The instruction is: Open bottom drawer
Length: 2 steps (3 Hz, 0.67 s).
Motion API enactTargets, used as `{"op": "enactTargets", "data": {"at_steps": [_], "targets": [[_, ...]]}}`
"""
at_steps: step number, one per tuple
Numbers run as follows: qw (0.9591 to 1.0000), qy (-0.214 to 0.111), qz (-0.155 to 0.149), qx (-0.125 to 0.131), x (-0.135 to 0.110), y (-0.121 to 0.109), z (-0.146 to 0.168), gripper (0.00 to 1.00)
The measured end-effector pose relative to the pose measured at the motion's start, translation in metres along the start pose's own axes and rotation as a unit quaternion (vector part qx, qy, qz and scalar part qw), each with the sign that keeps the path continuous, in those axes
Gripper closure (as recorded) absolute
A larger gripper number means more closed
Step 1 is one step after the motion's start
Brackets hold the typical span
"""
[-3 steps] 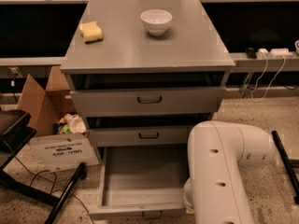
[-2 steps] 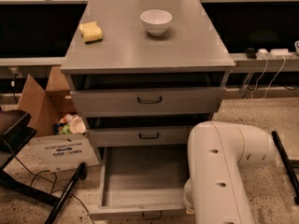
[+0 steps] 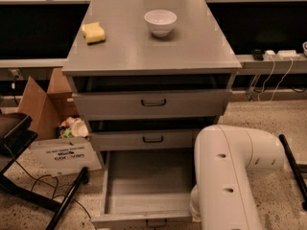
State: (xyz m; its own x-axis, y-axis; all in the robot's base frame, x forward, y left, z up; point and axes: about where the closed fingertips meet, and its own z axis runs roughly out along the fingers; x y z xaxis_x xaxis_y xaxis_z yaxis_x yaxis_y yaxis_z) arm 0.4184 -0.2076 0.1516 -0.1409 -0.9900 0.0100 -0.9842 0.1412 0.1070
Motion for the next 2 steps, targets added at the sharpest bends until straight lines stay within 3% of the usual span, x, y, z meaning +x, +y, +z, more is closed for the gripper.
{"op": "enactTargets", "data": {"at_steps": [1, 2], "targets": [[0.9998, 0.000, 0.021, -0.002, 0.0082, 0.0048, -0.0014, 1.00], [0.9998, 0.000, 0.021, -0.002, 0.0054, 0.0049, -0.0014, 1.00]]}}
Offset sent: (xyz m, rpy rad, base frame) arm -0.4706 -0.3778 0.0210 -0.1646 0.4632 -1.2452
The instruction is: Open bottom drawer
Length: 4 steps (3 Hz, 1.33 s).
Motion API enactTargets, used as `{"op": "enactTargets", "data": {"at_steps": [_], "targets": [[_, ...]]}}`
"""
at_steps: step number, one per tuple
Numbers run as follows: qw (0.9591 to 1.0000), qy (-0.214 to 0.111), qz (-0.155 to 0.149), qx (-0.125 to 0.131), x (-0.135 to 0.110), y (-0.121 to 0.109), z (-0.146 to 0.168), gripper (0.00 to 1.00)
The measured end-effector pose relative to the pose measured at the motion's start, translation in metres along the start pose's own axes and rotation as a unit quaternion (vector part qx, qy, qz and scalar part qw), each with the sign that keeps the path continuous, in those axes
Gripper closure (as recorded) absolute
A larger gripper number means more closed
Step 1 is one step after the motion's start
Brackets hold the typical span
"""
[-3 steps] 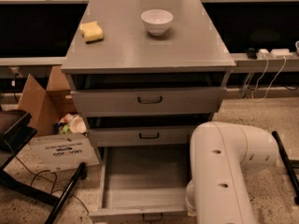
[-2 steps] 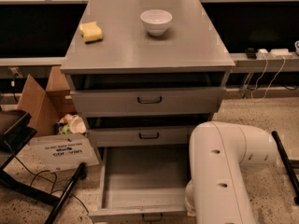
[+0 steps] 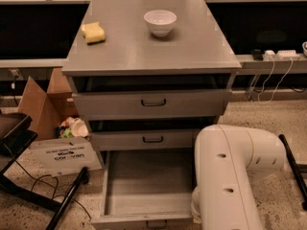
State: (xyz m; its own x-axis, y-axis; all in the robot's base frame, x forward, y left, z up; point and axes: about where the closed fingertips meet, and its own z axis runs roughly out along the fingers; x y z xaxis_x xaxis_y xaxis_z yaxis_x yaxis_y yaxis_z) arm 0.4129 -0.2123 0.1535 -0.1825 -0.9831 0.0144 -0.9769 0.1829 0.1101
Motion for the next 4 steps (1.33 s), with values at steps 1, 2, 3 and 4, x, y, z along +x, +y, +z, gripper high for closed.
{"op": "enactTargets", "data": {"at_steps": [1, 2, 3, 4], "targets": [[0.9997, 0.001, 0.023, -0.007, 0.0096, 0.0093, 0.0027, 1.00], [0.9997, 0.001, 0.023, -0.007, 0.0089, 0.0094, 0.0027, 0.86], [0.9997, 0.001, 0.023, -0.007, 0.0089, 0.0094, 0.0027, 0.63], [0.9997, 0.001, 0.023, -0.008, 0.0089, 0.0094, 0.0028, 0.39]]}}
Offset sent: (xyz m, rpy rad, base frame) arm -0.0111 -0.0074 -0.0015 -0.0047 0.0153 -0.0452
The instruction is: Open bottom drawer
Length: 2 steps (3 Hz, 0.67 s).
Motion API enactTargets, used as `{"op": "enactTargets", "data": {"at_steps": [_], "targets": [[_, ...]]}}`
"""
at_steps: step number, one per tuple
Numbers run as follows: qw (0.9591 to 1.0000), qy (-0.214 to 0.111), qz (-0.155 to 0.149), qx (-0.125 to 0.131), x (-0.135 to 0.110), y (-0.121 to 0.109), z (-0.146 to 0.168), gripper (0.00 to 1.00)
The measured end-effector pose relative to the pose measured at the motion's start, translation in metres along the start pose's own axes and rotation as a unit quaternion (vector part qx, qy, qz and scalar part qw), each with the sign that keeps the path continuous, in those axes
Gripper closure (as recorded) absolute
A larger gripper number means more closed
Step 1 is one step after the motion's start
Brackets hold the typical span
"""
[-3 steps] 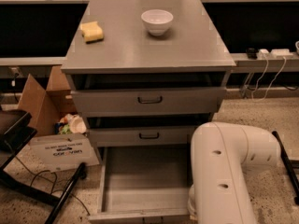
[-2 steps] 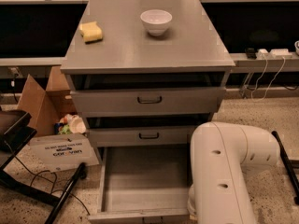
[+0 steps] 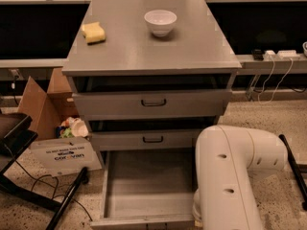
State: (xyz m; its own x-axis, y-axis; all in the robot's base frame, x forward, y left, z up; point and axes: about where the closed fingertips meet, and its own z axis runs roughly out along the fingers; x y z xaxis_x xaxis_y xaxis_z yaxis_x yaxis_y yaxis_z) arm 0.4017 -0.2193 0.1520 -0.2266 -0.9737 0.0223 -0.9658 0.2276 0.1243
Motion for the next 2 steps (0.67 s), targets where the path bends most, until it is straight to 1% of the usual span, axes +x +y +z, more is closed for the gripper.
{"op": "enactTargets", "data": {"at_steps": [1, 2], "targets": [[1.0000, 0.000, 0.000, 0.000, 0.0000, 0.0000, 0.0000, 0.16], [1.0000, 0.000, 0.000, 0.000, 0.0000, 0.0000, 0.0000, 0.00]]}}
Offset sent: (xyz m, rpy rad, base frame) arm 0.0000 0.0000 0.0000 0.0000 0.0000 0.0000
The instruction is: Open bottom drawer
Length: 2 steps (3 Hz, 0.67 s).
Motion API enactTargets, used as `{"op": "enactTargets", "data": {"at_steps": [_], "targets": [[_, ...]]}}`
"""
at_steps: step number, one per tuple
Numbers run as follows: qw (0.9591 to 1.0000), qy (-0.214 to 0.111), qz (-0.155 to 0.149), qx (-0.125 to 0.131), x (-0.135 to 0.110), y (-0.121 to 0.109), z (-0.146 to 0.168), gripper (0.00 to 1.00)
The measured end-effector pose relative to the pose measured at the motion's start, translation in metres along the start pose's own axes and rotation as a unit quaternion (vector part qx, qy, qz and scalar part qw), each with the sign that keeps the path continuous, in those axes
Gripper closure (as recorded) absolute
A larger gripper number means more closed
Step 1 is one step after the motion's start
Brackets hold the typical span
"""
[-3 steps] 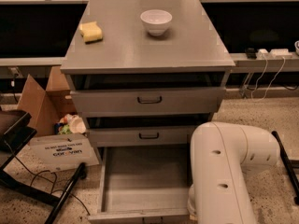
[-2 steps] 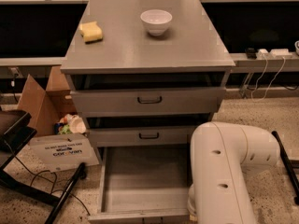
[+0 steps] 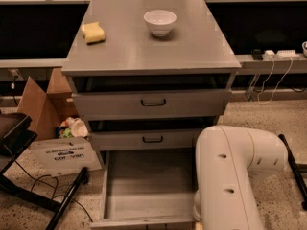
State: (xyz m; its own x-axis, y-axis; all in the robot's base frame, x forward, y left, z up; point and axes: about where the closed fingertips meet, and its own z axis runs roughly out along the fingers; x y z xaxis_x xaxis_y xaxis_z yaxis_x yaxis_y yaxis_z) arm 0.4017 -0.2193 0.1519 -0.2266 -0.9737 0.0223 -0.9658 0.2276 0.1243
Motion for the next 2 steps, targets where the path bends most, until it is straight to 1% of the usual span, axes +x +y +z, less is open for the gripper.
{"op": "enactTargets", "data": {"at_steps": [1, 2], "targets": [[0.9999, 0.008, 0.002, -0.007, 0.002, 0.006, 0.003, 0.04], [0.9987, 0.037, 0.013, -0.032, 0.011, 0.029, 0.010, 0.27]]}}
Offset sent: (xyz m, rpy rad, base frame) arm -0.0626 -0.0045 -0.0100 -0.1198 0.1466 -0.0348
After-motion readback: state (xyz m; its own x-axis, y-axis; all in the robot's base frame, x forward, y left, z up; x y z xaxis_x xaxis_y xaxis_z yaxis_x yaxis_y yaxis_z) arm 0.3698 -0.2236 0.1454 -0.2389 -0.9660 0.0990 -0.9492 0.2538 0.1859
